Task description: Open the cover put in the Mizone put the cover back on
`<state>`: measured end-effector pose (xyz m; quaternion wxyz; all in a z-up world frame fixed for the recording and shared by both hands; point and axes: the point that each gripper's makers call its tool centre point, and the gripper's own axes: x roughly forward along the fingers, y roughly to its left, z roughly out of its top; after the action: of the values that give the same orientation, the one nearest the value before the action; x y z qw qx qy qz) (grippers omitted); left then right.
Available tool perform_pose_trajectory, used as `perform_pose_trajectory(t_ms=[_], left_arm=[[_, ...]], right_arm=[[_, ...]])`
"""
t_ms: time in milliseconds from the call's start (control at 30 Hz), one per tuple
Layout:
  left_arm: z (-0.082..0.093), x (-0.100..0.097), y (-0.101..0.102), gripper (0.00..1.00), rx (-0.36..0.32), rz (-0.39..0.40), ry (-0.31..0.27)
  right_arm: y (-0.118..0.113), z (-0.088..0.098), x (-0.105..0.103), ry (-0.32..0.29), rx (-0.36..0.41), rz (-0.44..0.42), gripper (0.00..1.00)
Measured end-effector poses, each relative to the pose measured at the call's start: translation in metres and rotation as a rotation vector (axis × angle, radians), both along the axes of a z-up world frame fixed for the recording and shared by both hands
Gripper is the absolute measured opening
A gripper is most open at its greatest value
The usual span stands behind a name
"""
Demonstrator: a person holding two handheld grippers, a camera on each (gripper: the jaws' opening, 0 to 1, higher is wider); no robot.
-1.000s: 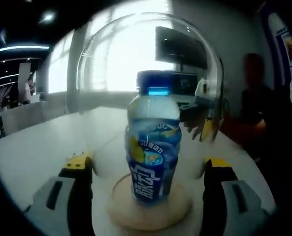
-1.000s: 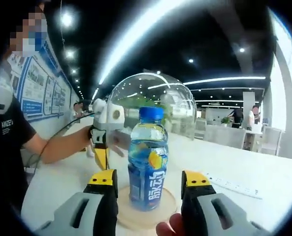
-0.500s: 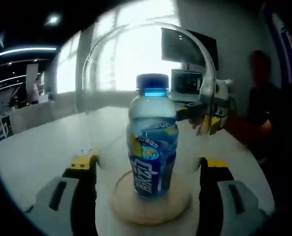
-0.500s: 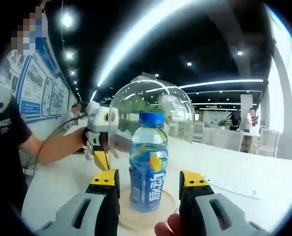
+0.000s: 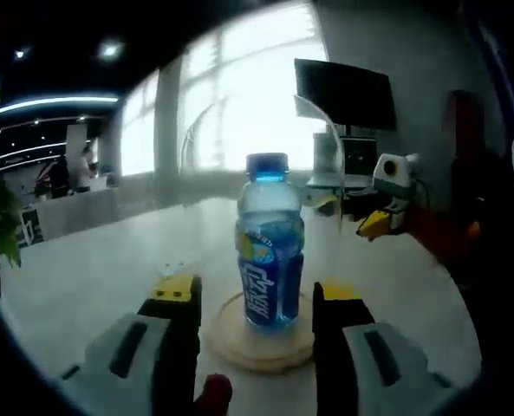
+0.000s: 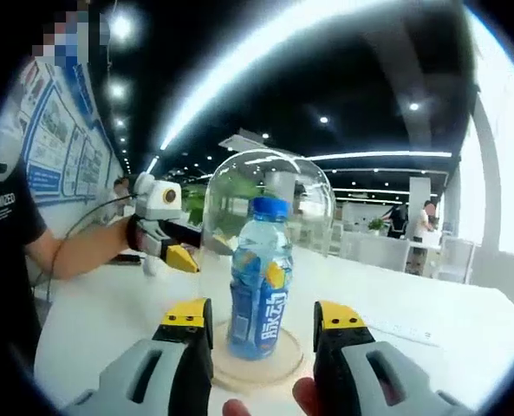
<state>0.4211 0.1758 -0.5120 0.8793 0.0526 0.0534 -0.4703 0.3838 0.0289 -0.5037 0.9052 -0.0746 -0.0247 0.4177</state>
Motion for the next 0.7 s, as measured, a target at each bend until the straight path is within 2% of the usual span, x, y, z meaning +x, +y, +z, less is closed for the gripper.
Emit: perform_pose_trajectory(t_ms=[133, 200, 267, 333, 467, 600, 667, 700], left_arm=[[0.001, 0.0, 0.008, 0.3, -0.042, 0.047, 0.009], [0.007, -0.006, 0.009, 0.29, -0.11, 0.074, 0.018], [0.008, -0.011, 0.012, 0.26, -0.164, 0.094, 0.054], [0.007, -0.017, 0.016, 0.23, -0.158, 0.101, 0.042], [0.006, -0.024, 0.02, 0.22, -0.153, 0.139, 0.029], [0.002, -0.03, 0.022, 0.21, -0.109, 0.16, -0.008], [0.001, -0.027, 0.028, 0.25, -0.085, 0.202, -0.048], [0.001, -0.03, 0.025, 0.27, -0.098, 0.19, -0.038]], right_arm=[[-0.001, 0.002, -0.007, -0.01, 0.017, 0.001, 0.37], [-0.004, 0.001, -0.01, -0.021, 0.009, -0.016, 0.37], [-0.007, -0.001, -0.012, -0.029, 0.004, -0.026, 0.36], [-0.009, -0.004, -0.014, -0.035, 0.002, -0.021, 0.36], [-0.013, -0.014, -0.016, 0.005, 0.026, -0.033, 0.3], [-0.015, -0.019, -0.018, 0.012, 0.039, -0.042, 0.31], [-0.017, -0.02, -0.017, 0.02, 0.047, -0.059, 0.31], [-0.018, -0.02, -0.016, 0.023, 0.047, -0.068, 0.31]])
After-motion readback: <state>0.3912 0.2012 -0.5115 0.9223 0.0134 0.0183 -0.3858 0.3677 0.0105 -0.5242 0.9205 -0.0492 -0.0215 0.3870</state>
